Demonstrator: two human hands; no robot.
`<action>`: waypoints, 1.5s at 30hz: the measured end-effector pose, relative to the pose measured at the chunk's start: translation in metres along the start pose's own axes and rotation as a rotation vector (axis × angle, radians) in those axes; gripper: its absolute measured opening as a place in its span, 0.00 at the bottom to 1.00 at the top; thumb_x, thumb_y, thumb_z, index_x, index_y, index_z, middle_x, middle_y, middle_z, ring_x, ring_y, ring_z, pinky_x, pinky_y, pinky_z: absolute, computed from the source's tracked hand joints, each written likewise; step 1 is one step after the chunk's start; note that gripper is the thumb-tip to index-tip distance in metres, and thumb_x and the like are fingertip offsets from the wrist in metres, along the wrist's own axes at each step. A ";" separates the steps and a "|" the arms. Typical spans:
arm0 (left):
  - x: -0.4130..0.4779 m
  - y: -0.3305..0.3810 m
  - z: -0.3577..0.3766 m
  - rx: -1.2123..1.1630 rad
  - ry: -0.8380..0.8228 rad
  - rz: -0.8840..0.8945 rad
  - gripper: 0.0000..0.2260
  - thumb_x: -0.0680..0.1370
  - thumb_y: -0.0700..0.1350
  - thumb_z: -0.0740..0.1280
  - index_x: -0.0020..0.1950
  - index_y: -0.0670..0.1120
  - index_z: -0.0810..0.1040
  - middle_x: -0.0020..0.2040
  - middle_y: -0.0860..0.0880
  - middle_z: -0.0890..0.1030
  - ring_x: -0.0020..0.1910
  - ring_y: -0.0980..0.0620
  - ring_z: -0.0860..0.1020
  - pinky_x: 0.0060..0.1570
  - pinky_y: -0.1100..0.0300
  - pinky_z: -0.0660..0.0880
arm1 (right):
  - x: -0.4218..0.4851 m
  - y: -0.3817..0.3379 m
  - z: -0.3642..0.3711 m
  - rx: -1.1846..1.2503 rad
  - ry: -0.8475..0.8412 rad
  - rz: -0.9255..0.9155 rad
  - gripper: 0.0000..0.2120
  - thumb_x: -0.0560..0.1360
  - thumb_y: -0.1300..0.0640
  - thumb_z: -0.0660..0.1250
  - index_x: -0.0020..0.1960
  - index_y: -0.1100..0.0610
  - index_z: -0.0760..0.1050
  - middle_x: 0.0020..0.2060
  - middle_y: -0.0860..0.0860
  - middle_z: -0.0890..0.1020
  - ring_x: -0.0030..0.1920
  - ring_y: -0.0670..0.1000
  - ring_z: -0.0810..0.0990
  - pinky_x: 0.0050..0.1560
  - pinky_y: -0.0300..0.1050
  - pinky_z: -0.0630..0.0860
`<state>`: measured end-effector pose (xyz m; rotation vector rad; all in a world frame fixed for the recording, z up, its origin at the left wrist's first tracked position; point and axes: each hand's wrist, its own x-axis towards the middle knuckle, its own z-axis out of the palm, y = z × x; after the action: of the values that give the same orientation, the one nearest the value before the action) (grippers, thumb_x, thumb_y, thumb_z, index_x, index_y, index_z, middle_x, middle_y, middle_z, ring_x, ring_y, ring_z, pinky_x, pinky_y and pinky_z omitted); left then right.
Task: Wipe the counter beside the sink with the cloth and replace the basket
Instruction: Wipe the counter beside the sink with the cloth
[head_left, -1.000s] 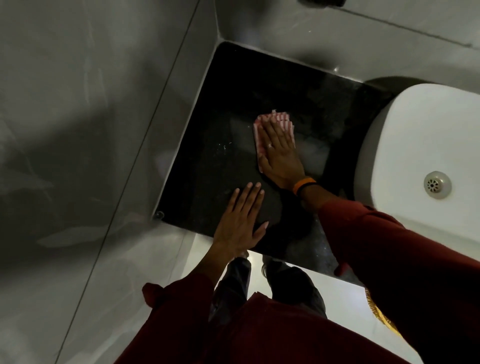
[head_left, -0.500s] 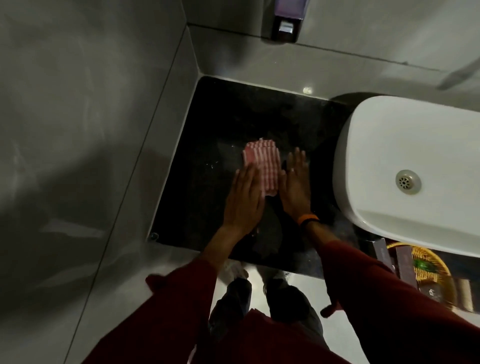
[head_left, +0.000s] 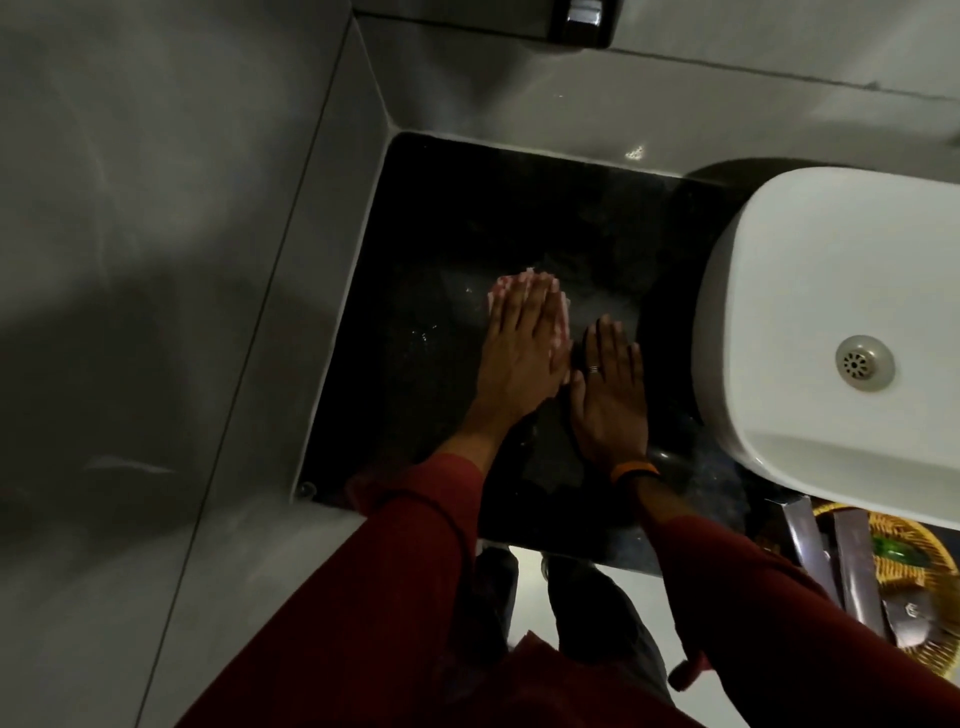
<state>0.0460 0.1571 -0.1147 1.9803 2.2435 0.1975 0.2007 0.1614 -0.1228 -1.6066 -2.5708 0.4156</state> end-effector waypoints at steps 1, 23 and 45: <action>0.002 -0.006 -0.001 0.006 0.001 -0.023 0.35 0.79 0.58 0.52 0.81 0.39 0.51 0.82 0.39 0.53 0.82 0.40 0.50 0.80 0.39 0.49 | 0.000 0.000 0.000 -0.005 0.011 0.001 0.28 0.83 0.55 0.52 0.81 0.62 0.54 0.82 0.59 0.55 0.83 0.56 0.53 0.83 0.58 0.51; -0.104 -0.064 -0.001 -0.018 0.157 -0.866 0.33 0.80 0.54 0.53 0.80 0.38 0.53 0.81 0.37 0.57 0.81 0.37 0.54 0.79 0.38 0.50 | 0.000 -0.002 0.000 -0.072 -0.042 0.012 0.30 0.83 0.52 0.50 0.82 0.61 0.51 0.83 0.58 0.52 0.84 0.56 0.49 0.83 0.58 0.51; -0.196 0.027 0.012 -0.110 0.110 -1.104 0.33 0.83 0.58 0.47 0.81 0.38 0.47 0.82 0.35 0.49 0.81 0.35 0.47 0.80 0.41 0.41 | -0.005 -0.005 -0.006 -0.057 -0.069 0.002 0.30 0.84 0.52 0.50 0.82 0.62 0.48 0.83 0.58 0.49 0.84 0.56 0.46 0.84 0.58 0.47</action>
<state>0.0989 -0.0341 -0.1174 0.4779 2.9096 0.2727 0.2001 0.1559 -0.1152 -1.6420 -2.6545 0.4093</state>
